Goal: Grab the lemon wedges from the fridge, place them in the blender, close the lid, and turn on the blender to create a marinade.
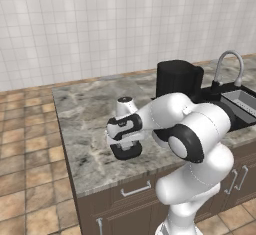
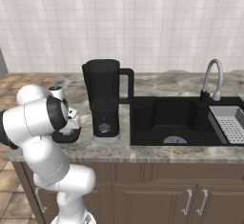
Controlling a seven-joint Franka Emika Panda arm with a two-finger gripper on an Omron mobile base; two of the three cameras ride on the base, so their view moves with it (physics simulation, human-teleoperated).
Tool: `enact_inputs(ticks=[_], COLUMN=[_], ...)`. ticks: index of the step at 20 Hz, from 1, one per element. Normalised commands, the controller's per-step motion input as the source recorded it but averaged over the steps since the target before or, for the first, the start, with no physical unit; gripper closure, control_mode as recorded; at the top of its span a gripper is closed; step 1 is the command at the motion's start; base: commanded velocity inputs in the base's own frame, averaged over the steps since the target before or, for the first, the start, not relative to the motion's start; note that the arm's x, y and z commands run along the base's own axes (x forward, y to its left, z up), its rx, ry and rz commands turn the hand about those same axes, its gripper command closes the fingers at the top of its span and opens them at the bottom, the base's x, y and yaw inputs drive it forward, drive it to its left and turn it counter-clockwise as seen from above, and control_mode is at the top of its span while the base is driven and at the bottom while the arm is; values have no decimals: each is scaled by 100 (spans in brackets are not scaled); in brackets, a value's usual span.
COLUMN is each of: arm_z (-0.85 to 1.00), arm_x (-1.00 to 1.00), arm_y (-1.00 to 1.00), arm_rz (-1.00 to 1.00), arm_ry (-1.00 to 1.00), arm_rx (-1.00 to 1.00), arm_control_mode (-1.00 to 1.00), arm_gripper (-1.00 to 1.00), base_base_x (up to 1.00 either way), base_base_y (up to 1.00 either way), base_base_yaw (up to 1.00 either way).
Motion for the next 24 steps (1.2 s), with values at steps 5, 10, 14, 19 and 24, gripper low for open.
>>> enact_inputs(ticks=[5, 10, 14, 19, 24], arm_z=[0, 26, 68, 98, 100], arm_x=[0, 0, 0, -14, -34], arm_y=[0, 0, -2, -9, -4], arm_rz=[0, 0, 3, 8, 5], arm_ry=[0, -7, -16, -20, -17], arm_rx=[0, 1, 0, 0, 0], arm_control_mode=[-100, -100, -100, -100, -100], arm_gripper=[100, 100, 100, 100, 100], base_base_x=[0, 0, 0, 0, 0], base_base_y=[0, 0, 0, 0, 0], base_base_yaw=[0, 0, 0, 0, 0])
